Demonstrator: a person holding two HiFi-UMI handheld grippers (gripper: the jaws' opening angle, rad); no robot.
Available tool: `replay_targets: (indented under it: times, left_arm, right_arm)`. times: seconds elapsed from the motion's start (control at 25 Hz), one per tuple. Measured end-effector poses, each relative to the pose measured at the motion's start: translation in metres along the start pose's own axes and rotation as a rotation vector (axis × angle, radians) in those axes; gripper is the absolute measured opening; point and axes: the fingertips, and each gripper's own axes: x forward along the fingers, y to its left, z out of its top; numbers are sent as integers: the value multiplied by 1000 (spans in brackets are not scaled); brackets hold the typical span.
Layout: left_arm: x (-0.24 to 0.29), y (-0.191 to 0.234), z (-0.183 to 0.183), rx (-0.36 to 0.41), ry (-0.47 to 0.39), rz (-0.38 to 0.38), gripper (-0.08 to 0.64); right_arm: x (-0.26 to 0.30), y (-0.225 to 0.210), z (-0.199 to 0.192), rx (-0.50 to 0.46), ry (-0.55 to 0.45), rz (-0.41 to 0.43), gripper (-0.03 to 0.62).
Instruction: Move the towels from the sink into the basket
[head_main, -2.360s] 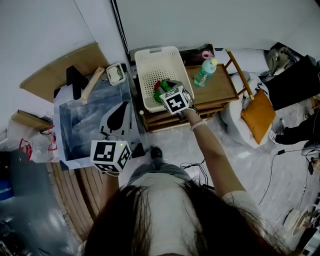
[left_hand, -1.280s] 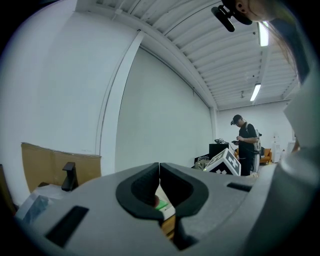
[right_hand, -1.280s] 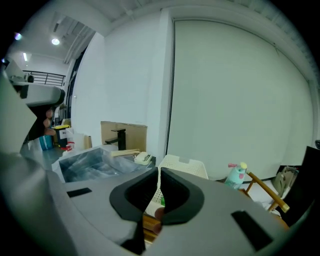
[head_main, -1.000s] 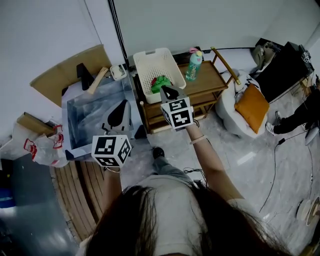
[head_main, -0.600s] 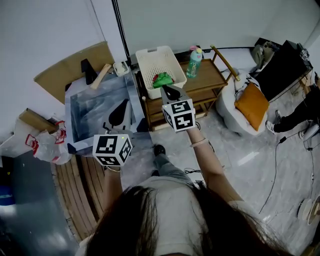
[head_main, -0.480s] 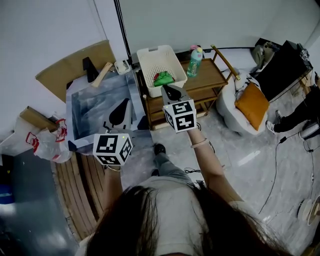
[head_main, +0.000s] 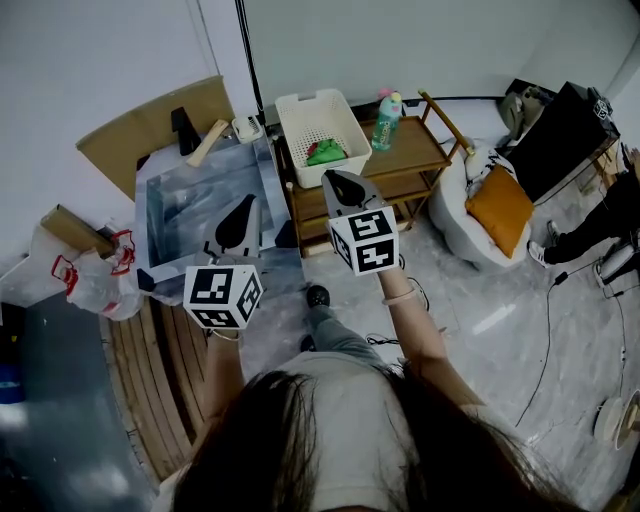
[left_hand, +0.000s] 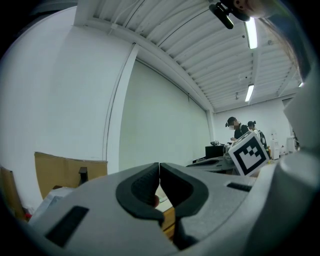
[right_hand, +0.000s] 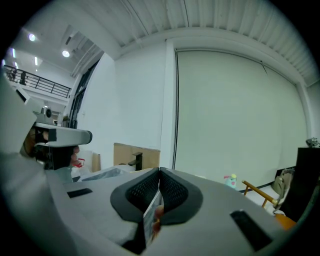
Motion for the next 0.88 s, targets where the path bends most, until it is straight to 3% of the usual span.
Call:
replay_targets:
  times: [0.88]
  left_arm:
    - [-36,5,-6,-18,-2,54,9]
  right_arm:
    - [-50,34,16,-33,-48,22,26]
